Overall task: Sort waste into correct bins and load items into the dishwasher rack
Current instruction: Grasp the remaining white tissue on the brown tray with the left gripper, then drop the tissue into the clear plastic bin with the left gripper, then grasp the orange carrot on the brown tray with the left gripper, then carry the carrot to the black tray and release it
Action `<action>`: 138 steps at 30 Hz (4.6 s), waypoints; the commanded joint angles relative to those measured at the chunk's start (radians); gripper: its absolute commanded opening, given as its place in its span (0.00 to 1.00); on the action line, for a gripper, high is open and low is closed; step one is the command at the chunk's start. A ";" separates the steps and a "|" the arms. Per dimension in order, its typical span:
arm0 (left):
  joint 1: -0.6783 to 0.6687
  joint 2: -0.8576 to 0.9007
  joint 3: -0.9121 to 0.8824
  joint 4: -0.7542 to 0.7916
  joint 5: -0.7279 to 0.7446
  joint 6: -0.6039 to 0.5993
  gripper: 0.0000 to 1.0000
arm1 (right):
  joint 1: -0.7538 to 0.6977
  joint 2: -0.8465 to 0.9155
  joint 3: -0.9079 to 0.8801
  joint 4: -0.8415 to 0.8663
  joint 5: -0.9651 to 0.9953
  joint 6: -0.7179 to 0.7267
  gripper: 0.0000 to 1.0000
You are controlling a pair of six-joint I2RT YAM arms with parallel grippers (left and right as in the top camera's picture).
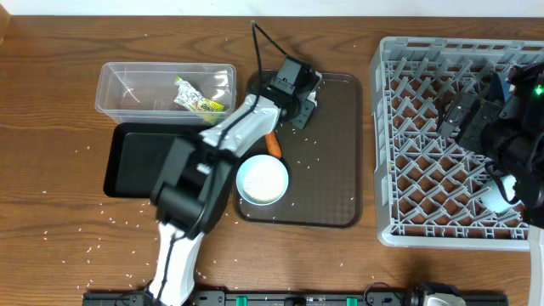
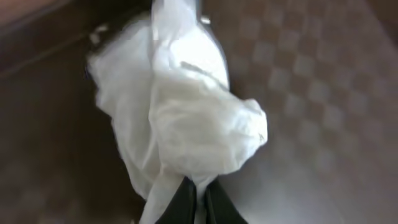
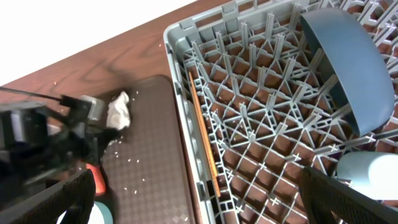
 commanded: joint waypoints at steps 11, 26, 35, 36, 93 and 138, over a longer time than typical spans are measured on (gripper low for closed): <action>0.253 -0.399 0.015 -0.515 -0.154 -0.117 0.06 | -0.006 0.000 0.002 0.010 -0.004 -0.008 0.99; 0.403 -0.395 0.049 -0.513 -0.113 -0.165 0.57 | -0.006 0.000 0.002 0.017 -0.005 -0.008 0.99; 0.270 -0.593 0.045 -0.784 0.102 -0.136 0.60 | -0.006 0.000 0.002 0.018 -0.002 -0.008 0.99; 0.235 -0.594 0.038 -0.814 0.102 -0.119 0.60 | -0.006 0.000 0.002 0.018 0.006 -0.008 0.99; 0.015 -0.206 -0.430 0.122 -0.099 -0.443 0.58 | -0.003 0.106 0.002 -0.047 0.063 0.037 0.99; 0.317 -0.715 -0.566 -0.492 -0.318 -0.936 0.13 | -0.003 0.110 0.002 -0.028 0.063 0.037 0.99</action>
